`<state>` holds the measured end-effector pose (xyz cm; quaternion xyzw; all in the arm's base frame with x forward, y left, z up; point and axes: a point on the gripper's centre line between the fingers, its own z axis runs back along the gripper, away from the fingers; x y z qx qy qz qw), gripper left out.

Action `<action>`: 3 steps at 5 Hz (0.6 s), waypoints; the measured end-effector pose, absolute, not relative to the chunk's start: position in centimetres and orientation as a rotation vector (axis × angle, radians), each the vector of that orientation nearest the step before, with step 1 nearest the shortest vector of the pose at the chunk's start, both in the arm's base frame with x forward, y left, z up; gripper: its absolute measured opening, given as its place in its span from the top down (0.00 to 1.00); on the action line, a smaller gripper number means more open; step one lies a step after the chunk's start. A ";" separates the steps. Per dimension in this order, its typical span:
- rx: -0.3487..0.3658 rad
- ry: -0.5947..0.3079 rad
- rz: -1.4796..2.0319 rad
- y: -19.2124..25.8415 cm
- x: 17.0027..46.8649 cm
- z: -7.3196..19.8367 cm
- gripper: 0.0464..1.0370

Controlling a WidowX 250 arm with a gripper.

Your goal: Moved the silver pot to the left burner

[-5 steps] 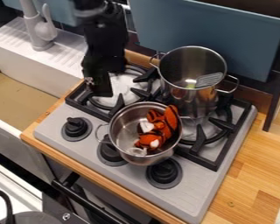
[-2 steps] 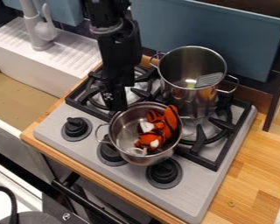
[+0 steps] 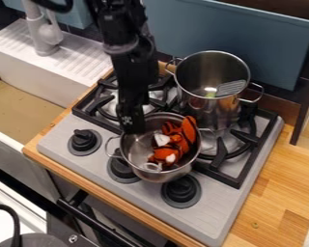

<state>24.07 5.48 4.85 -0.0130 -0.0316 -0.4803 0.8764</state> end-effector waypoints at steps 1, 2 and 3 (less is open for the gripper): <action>0.003 -0.064 -0.955 5.4 23.9 4.2 0.04; 0.009 -0.065 -0.914 5.3 24.0 4.2 0.04; 0.022 -0.076 -0.897 5.2 24.2 4.2 0.10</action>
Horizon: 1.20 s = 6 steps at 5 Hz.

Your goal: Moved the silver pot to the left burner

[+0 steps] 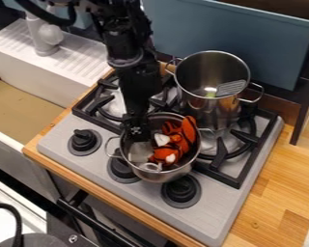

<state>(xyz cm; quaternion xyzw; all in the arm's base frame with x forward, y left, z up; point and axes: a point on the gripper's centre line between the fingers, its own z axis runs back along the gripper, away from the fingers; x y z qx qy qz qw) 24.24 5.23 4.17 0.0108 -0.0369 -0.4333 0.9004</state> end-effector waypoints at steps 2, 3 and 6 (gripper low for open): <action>-0.094 0.053 -0.989 5.1 24.0 3.4 0.65; -0.137 0.091 -1.021 5.4 23.8 3.5 0.87; -0.133 0.091 -1.116 9.9 23.9 4.6 0.99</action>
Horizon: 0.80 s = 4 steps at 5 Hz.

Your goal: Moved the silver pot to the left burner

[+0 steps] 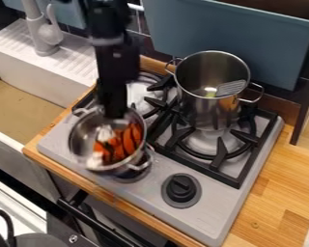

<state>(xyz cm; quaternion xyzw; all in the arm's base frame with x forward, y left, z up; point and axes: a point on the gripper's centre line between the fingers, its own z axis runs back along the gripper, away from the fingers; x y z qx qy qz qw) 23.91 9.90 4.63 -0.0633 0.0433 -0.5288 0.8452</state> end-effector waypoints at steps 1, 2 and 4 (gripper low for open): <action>-0.136 0.074 -1.086 12.2 26.1 4.2 0.99; -0.115 0.032 -1.025 13.9 28.8 3.9 0.99; -0.115 0.000 -0.953 15.1 32.4 3.9 0.99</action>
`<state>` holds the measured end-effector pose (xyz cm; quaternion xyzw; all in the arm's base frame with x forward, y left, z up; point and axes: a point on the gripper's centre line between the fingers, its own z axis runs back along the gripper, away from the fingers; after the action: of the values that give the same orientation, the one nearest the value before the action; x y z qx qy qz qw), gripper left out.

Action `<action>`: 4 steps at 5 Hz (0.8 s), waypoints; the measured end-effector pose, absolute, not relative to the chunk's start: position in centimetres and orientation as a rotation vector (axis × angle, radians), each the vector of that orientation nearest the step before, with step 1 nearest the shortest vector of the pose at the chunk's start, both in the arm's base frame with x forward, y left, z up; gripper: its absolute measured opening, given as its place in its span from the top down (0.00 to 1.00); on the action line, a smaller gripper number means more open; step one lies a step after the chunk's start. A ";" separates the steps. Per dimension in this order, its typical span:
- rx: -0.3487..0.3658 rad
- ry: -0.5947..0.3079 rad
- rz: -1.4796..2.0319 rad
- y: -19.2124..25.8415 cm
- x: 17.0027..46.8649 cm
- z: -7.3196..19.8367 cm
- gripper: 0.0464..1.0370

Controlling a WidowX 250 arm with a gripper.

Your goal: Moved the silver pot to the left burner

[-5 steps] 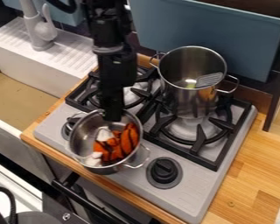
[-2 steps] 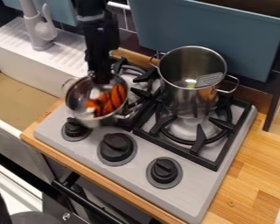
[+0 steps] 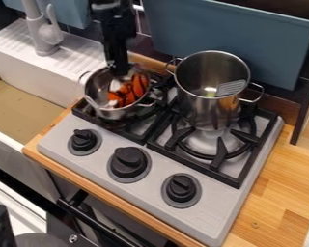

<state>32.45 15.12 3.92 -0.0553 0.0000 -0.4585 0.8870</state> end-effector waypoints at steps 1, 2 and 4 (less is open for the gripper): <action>-0.112 -0.009 -0.941 15.2 33.2 4.2 0.99; -0.110 -0.010 -0.919 15.2 33.8 3.8 0.99; -0.069 -0.011 -0.906 15.5 34.8 3.7 0.98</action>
<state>34.75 15.55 3.67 -0.0335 -0.0055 -0.4375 0.8986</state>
